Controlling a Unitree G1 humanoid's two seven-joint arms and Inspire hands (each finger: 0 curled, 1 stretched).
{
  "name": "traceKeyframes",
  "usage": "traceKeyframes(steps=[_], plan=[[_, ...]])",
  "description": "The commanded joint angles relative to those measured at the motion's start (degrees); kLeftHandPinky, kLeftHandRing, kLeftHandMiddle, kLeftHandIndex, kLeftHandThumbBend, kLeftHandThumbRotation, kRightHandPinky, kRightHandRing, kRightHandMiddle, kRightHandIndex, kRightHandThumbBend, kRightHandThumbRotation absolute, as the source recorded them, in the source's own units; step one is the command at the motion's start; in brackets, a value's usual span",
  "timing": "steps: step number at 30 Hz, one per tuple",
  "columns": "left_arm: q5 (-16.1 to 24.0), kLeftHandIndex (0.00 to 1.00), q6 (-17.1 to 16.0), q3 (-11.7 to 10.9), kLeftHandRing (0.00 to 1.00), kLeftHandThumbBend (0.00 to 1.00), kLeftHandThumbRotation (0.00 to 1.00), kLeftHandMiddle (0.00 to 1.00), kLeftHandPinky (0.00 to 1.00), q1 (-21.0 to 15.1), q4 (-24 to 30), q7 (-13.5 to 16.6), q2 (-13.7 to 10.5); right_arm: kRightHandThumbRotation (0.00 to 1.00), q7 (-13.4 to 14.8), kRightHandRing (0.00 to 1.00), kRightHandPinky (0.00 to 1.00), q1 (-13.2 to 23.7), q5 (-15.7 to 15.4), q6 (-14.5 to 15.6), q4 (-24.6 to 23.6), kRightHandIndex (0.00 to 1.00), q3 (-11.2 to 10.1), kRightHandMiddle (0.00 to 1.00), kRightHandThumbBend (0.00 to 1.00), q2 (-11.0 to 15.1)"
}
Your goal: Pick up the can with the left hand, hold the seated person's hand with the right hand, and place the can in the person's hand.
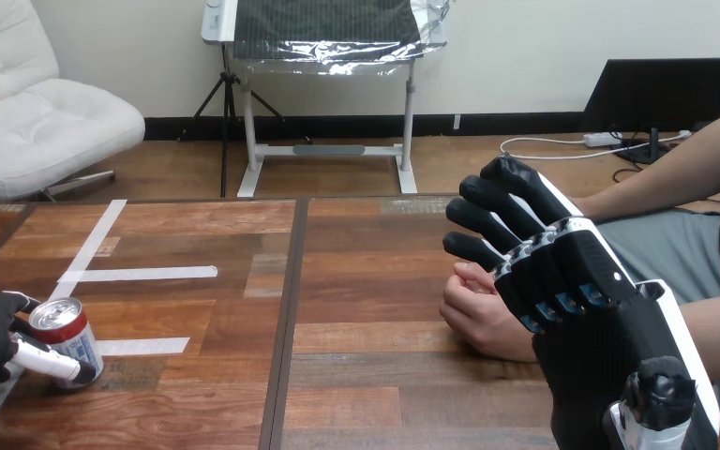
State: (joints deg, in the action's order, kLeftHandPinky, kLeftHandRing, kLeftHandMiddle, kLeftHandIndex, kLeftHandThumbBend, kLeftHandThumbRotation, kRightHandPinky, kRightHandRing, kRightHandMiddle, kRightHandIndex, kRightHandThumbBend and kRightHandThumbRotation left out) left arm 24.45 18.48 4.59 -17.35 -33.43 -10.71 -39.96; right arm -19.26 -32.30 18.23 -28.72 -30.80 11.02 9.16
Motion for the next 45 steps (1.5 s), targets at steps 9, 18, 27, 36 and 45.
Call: traceKeyframes(steps=[9, 18, 27, 36, 45], plan=[[0.98, 0.74, -1.81, 0.57, 0.66, 0.80, 0.00, 0.72, 0.57, -3.01, 0.24, 1.39, -0.66, 0.86, -0.25, 0.87, 0.84, 1.94, 0.58, -1.36, -1.91, 0.88, -0.53, 0.88, 0.98, -0.32], [1.40, 0.74, -1.64, 0.63, 0.67, 0.80, 0.00, 0.72, 0.58, -3.37, -0.33, 1.53, -0.43, 0.86, -0.10, 0.87, 0.84, 1.87, 0.42, -1.24, -2.14, 0.88, -0.56, 0.88, 0.97, -0.36], [1.53, 0.74, -1.95, 0.73, 0.66, 0.80, 0.00, 0.72, 0.59, -3.39, -0.64, 1.96, -0.29, 0.86, -0.03, 0.87, 0.84, 1.79, 0.49, -0.96, -2.41, 0.88, -0.66, 0.88, 0.98, -0.23], [1.85, 0.73, -2.19, 1.05, 0.66, 0.79, 0.00, 0.72, 0.58, -3.54, -1.22, 2.66, -0.08, 0.86, 0.01, 0.87, 0.84, 1.69, 0.68, -0.74, -2.61, 0.88, -0.72, 0.88, 0.98, -0.16], [2.04, 0.71, -3.19, 1.28, 0.64, 0.78, 0.00, 0.70, 0.56, -3.42, -1.65, 4.23, 0.12, 0.86, 0.08, 0.87, 0.84, 1.68, 0.52, -0.66, -2.78, 0.88, -0.83, 0.88, 0.98, -0.15]])
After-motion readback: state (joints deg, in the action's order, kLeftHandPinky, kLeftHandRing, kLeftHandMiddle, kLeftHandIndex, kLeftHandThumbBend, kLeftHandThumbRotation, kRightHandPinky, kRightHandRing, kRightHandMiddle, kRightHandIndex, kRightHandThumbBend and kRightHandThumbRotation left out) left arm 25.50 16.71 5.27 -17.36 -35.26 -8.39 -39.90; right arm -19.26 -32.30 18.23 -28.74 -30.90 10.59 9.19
